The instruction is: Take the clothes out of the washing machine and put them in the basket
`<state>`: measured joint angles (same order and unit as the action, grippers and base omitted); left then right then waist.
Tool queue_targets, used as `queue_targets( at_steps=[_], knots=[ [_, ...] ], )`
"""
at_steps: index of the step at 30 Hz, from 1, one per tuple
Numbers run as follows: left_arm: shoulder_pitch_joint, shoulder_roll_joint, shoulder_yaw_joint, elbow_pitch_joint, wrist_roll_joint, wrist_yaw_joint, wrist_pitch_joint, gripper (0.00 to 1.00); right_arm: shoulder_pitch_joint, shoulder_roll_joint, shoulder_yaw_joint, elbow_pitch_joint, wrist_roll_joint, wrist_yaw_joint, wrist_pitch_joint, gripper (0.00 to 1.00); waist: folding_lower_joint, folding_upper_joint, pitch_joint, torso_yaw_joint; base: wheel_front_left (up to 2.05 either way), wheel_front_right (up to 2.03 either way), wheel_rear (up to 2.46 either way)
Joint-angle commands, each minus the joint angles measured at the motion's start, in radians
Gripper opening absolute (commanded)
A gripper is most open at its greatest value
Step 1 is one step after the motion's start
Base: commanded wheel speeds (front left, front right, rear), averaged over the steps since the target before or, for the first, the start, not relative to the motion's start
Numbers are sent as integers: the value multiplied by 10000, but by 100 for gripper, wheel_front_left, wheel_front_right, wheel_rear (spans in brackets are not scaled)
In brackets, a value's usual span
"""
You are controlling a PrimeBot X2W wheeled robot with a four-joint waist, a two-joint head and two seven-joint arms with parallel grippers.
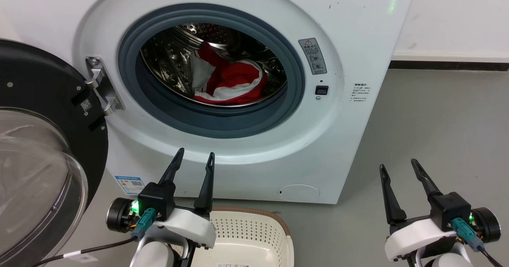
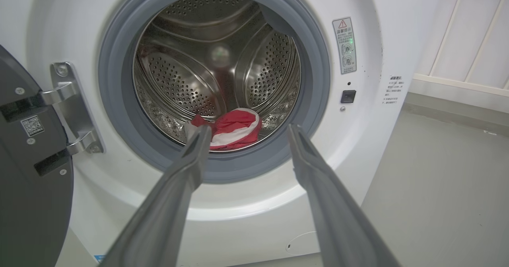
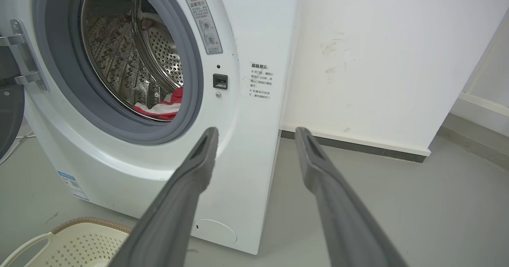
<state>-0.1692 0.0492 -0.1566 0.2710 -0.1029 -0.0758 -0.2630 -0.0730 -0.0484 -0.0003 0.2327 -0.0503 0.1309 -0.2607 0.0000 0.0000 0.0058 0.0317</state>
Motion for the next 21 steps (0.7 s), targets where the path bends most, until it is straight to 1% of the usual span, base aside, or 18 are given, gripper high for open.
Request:
queue_targets(
  at_steps=[1,7,11,15,21],
  knots=[
    [-91,19,17,-7,-46,38,-27,100,-137,-33,5,30,43,-5,-42,100,0,0,5,-1,0,0,0],
    [-147,19,44,-32,-14,40,-27,100,-156,-33,4,37,77,-5,-43,100,0,0,83,11,0,0,0],
    [-366,19,105,-46,17,72,-25,100,-265,-31,23,-87,77,-5,-13,100,0,0,358,21,0,0,0],
    [-767,18,229,-54,11,136,-27,100,-470,-31,98,-332,92,-5,33,100,0,0,869,-48,0,0,0],
    [-1752,18,518,141,123,191,-25,100,-869,-28,258,-847,136,-5,127,100,0,0,1916,-241,0,0,0]
  ],
)
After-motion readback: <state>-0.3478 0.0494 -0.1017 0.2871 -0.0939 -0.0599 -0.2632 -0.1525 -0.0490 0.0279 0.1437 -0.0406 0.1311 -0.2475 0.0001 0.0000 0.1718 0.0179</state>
